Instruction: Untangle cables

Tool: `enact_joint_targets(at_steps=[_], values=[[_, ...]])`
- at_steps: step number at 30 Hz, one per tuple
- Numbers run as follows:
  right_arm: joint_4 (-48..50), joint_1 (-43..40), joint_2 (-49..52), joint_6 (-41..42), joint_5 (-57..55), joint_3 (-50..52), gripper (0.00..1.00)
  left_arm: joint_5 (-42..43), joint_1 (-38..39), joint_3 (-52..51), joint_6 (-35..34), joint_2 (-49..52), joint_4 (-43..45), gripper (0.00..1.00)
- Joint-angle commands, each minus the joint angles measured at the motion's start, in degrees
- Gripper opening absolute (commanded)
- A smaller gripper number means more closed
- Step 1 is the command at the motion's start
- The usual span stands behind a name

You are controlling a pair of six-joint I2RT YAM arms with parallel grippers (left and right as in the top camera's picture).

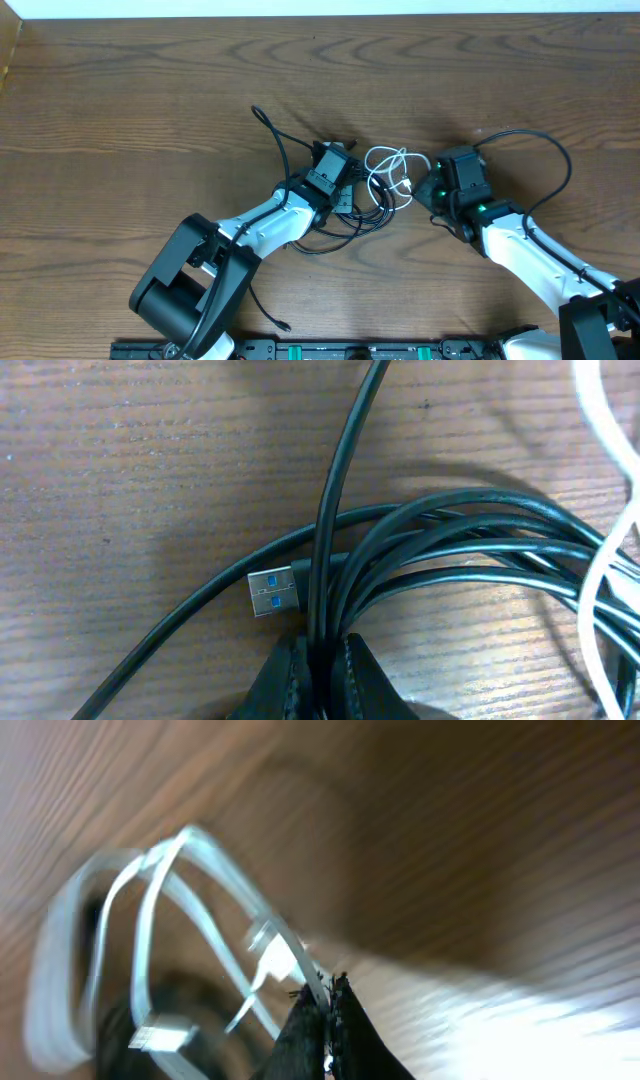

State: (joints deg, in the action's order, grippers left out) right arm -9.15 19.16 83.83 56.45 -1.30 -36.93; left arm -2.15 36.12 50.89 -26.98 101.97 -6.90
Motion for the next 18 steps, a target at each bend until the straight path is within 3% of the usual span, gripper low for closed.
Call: enact_joint_targets(at_steps=[1,7,10,14,18], values=[[-1.01,-3.78,-0.35,-3.93,-16.15,0.42,0.01,-1.11,0.07,-0.04,1.16,-1.68,-4.11,0.07],[-4.09,-16.68,-0.35,-7.48,-18.36,0.39,0.01,-1.03,0.07,-0.04,6.4,-11.96,-16.59,0.07],[-6.32,-22.38,-0.35,-7.91,-16.15,0.39,0.01,4.68,0.07,-0.04,7.93,-18.69,-21.11,0.08],[-7.37,-26.21,-0.35,-9.88,-15.45,0.39,0.01,13.53,0.07,-0.04,15.3,-26.64,-24.26,0.08],[-7.17,-27.08,-0.35,-10.97,-12.09,0.39,0.01,13.05,-0.2,-0.04,17.35,-34.16,-26.71,0.08]])
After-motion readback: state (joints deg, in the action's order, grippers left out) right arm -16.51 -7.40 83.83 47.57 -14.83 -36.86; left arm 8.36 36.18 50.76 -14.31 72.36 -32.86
